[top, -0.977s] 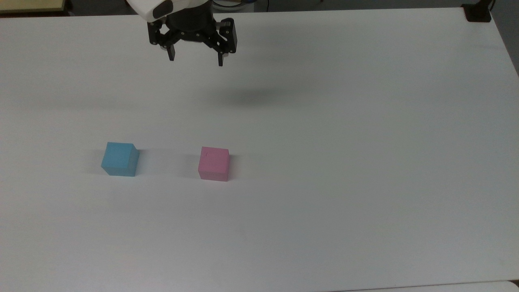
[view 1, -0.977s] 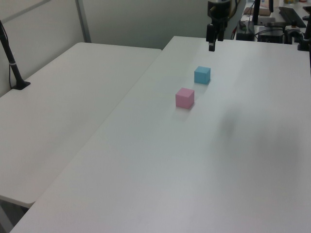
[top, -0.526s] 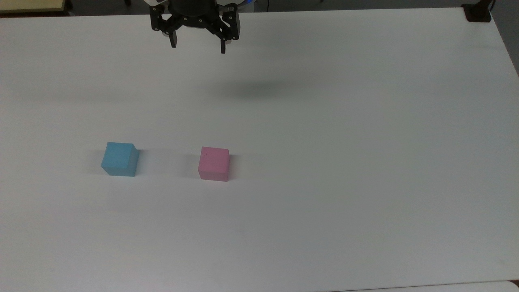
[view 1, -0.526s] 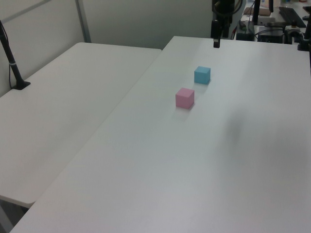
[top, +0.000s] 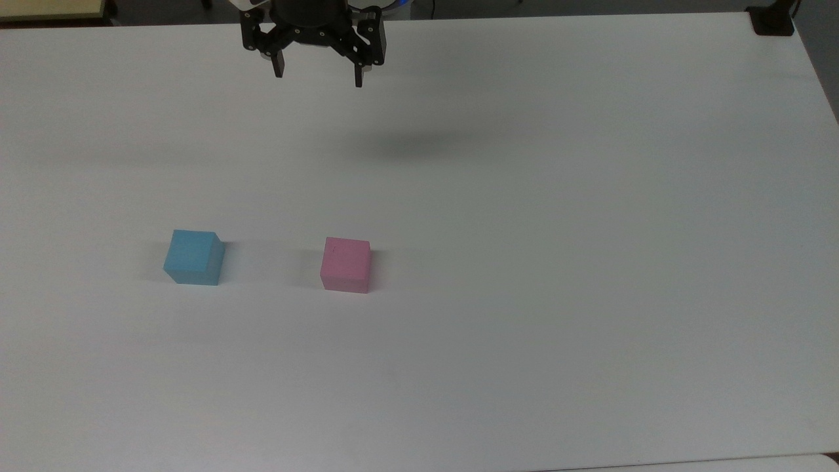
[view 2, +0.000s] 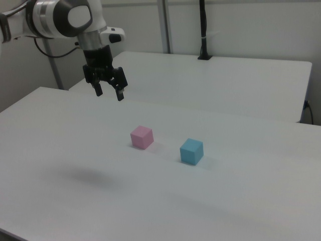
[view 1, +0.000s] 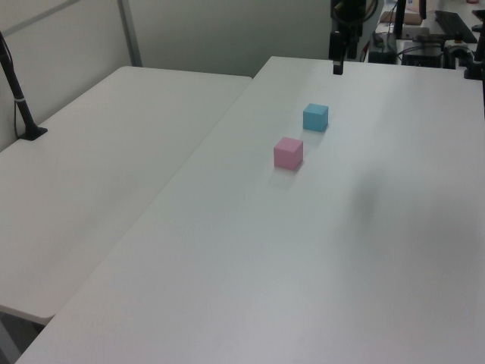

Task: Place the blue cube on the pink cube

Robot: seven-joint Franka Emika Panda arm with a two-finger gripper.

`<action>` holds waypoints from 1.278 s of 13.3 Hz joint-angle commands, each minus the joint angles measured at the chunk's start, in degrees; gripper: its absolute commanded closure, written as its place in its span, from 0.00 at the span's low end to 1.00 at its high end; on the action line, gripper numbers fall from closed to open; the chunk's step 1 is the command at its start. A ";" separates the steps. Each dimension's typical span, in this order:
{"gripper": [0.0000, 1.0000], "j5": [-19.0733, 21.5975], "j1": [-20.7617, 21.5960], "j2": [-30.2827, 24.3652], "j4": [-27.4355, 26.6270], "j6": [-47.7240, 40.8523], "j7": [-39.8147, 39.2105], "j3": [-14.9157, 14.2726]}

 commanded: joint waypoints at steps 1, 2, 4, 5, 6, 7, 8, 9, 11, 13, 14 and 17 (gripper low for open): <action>0.00 -0.03 -3.26 1.88 -0.65 4.03 -6.52 -0.91; 0.00 -0.03 -4.41 2.85 -0.65 5.70 -7.24 -0.91; 0.00 -0.47 -6.96 6.28 -0.65 11.32 -7.68 -0.91; 0.00 -0.65 -8.19 7.86 -0.65 13.52 -7.68 -0.91; 0.00 -1.08 -9.94 9.96 -0.65 16.24 -7.68 -0.91; 0.00 -1.17 -11.70 12.33 -0.65 18.70 -8.64 -0.91; 0.00 -1.52 -12.59 14.10 -0.65 20.73 -9.96 -0.91; 0.00 -1.61 -13.29 15.85 -0.65 22.66 -11.01 -0.91; 0.00 -1.70 -14.70 19.46 -0.13 26.44 -11.55 -0.99; 0.00 -1.96 -14.97 21.66 1.36 27.07 -11.11 -1.08; 0.00 -1.97 -15.06 21.85 1.37 27.16 -11.02 -1.08; 0.00 -1.88 -14.88 23.95 1.37 27.51 -10.85 -0.91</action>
